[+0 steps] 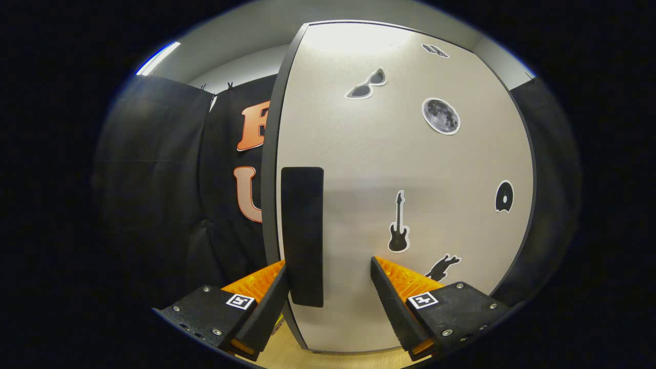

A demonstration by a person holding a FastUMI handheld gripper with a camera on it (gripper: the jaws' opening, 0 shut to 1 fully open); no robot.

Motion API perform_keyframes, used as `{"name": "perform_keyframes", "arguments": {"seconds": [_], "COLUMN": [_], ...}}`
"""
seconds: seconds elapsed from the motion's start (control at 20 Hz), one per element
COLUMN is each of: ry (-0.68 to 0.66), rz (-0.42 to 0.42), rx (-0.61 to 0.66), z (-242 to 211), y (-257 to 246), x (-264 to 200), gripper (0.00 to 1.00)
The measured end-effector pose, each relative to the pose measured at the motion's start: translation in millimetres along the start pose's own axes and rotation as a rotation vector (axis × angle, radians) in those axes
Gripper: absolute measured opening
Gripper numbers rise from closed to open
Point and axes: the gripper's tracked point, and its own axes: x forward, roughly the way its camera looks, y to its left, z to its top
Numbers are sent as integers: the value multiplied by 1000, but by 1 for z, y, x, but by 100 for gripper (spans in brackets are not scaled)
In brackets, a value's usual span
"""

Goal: Open the shoe cabinet door, grab the shoes and put them into the shoe cabinet, then close the shoe cabinet door.

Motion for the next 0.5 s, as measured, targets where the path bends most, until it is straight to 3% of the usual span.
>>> {"name": "perform_keyframes", "arguments": {"seconds": [0.5], "ry": [-45], "rz": [-21], "rx": [-11], "z": [18], "y": [0], "x": [-24], "gripper": [94]}}
